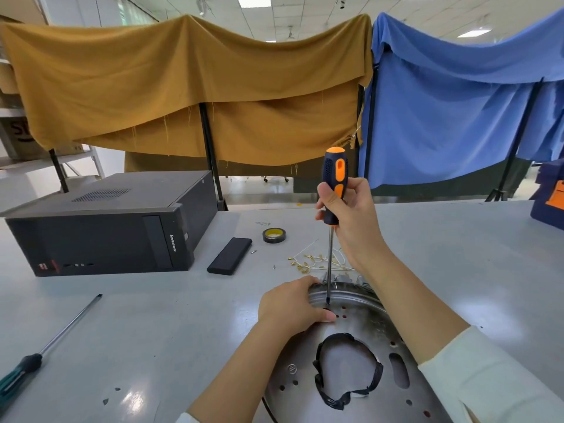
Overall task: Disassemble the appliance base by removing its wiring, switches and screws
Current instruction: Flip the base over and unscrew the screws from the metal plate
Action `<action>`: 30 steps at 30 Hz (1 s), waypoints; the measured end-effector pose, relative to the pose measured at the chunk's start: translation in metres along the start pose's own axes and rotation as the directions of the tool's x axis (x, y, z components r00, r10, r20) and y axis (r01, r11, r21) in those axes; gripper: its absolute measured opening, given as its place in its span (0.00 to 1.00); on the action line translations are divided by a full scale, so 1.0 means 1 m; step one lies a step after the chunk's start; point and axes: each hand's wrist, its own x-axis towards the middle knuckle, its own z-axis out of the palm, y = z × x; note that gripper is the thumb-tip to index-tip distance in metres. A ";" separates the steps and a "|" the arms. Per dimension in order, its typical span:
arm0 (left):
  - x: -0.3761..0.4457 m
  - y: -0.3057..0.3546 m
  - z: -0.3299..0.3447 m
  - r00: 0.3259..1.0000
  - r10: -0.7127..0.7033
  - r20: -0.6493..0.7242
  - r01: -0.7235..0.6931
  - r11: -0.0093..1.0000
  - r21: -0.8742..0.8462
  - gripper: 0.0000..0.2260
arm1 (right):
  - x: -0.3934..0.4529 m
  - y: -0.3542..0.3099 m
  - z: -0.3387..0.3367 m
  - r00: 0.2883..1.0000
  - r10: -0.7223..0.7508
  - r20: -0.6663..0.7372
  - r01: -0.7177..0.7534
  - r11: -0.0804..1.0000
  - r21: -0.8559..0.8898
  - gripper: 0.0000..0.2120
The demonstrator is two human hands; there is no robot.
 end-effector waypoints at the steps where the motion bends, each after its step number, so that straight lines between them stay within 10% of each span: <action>1: 0.000 0.000 0.000 1.000 -0.002 0.002 0.002 1.000 -0.002 0.30 | -0.001 0.000 -0.001 1.000 -0.008 -0.002 0.008 1.000 -0.003 0.17; 11: 0.000 0.000 0.000 1.000 -0.003 0.003 0.003 1.000 0.013 0.31 | -0.003 -0.006 -0.005 0.982 0.091 0.163 -0.122 0.973 0.194 0.23; 30: -0.001 0.001 -0.001 1.000 -0.010 0.017 0.010 1.000 0.012 0.31 | -0.006 -0.001 0.003 0.991 0.011 0.135 -0.014 1.000 0.020 0.18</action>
